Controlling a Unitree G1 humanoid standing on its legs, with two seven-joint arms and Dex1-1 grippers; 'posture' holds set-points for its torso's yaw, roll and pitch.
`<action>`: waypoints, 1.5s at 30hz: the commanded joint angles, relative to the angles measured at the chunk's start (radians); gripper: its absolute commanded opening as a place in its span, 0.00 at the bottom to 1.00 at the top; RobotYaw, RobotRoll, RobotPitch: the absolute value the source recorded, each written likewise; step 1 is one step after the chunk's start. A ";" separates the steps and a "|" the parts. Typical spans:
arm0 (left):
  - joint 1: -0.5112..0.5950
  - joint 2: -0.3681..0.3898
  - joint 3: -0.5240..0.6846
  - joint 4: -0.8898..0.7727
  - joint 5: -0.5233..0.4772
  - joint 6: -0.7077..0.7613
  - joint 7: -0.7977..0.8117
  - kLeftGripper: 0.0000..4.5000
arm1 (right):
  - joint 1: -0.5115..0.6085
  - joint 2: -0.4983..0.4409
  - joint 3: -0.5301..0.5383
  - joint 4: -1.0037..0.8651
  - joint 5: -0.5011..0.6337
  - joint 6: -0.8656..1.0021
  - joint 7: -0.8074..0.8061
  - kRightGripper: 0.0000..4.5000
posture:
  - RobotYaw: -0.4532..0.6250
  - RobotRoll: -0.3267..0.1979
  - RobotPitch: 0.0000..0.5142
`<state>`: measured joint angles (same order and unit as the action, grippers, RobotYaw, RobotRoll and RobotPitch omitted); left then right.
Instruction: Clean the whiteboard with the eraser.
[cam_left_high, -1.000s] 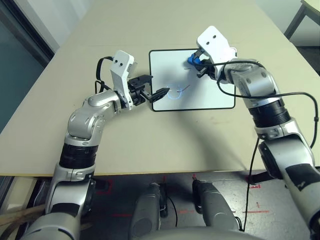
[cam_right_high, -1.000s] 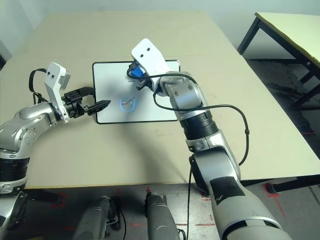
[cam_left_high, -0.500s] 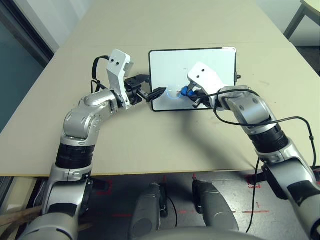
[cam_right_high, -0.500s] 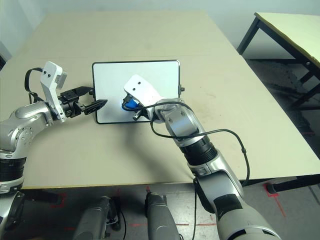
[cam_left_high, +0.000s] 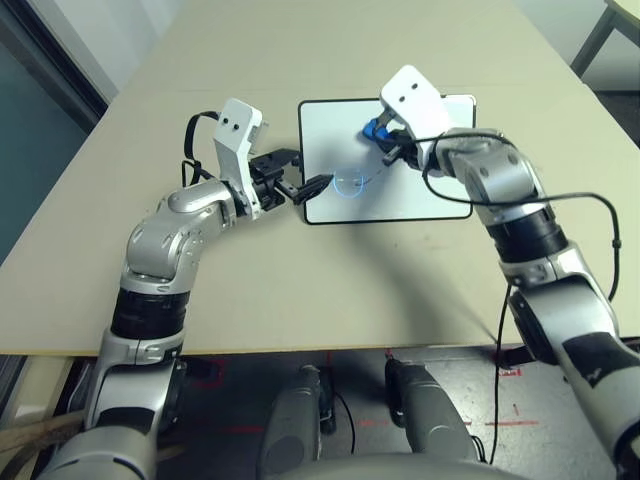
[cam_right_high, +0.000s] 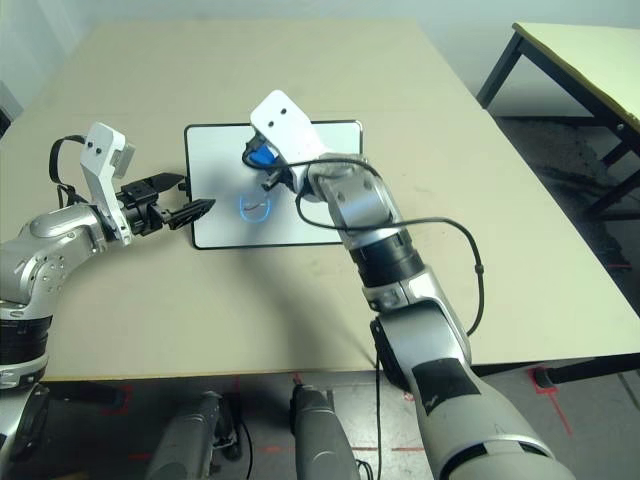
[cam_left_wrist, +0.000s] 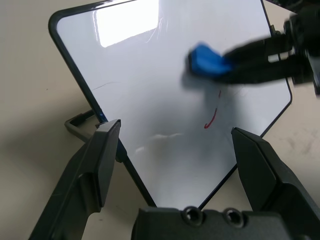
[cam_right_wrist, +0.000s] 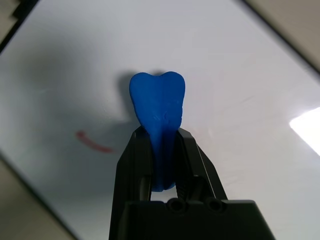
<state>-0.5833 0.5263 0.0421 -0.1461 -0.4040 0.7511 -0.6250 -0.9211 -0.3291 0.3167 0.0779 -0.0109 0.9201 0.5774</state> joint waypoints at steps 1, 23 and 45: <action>0.011 0.001 0.004 -0.012 -0.009 0.007 -0.001 1.00 | 0.072 -0.016 0.049 -0.097 0.015 0.107 0.023 0.13 | 0.32 0.62 0.35; 0.014 0.013 0.013 -0.011 -0.009 0.008 -0.012 1.00 | 0.086 0.012 -0.015 -0.041 0.014 0.022 -0.047 0.13 | 0.32 0.62 0.36; 0.007 0.011 0.010 0.002 -0.003 -0.003 -0.019 1.00 | 0.028 -0.014 -0.032 0.022 -0.004 0.040 -0.065 0.13 | 0.32 0.62 0.34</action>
<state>-0.5829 0.5344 0.0550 -0.1458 -0.4032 0.7501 -0.6393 -0.8938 -0.3315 0.2873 0.0732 -0.0009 0.9470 0.5220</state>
